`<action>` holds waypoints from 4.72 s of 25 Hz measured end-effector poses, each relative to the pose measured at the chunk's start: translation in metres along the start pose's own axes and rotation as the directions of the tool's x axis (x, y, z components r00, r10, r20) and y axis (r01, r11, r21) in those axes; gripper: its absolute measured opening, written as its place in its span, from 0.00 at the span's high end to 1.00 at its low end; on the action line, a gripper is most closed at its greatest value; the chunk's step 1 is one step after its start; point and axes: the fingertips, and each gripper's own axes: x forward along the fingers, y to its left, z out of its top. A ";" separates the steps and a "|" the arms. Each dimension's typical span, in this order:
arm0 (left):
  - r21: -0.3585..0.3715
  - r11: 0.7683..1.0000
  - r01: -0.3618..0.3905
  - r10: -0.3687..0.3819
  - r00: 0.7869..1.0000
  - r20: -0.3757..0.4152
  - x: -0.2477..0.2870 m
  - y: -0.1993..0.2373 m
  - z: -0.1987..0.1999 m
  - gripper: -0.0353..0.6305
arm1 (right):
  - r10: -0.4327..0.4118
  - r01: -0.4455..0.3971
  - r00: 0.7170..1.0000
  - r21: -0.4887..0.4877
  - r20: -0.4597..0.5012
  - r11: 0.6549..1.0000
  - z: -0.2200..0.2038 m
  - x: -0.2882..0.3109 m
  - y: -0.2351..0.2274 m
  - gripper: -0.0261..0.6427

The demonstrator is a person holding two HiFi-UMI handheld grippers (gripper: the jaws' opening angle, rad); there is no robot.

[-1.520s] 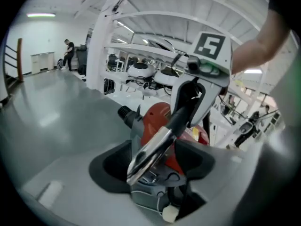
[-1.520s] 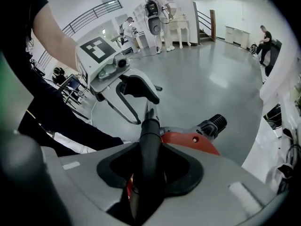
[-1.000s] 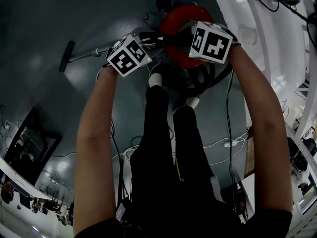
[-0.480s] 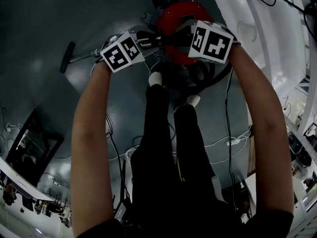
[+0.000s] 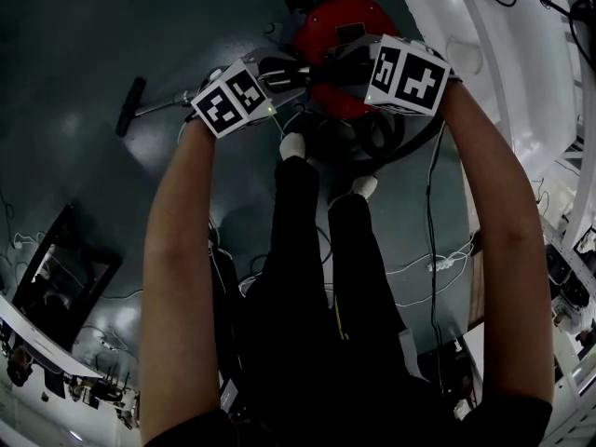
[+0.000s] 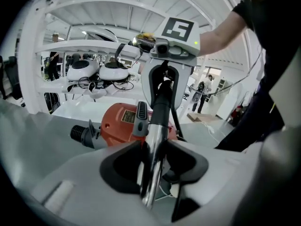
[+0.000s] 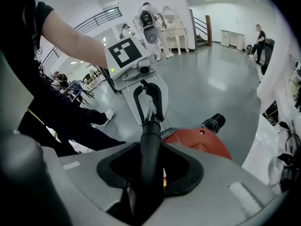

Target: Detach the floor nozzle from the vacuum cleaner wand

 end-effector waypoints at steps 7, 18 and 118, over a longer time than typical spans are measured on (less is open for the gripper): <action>0.001 0.999 0.043 -0.043 0.999 0.032 0.011 -0.011 0.017 0.69 | -0.001 0.001 1.000 0.026 0.002 1.000 -0.018 -0.016 0.007 0.74; 0.009 0.995 0.101 -0.101 0.993 0.056 0.029 -0.027 0.045 0.70 | -0.015 0.013 1.000 0.061 0.019 0.998 -0.054 -0.045 0.017 0.74; 0.091 0.894 -0.439 0.448 0.870 -0.204 0.031 0.099 0.081 0.69 | -0.343 0.336 0.939 -0.109 -0.042 0.935 -0.081 0.002 -0.009 0.71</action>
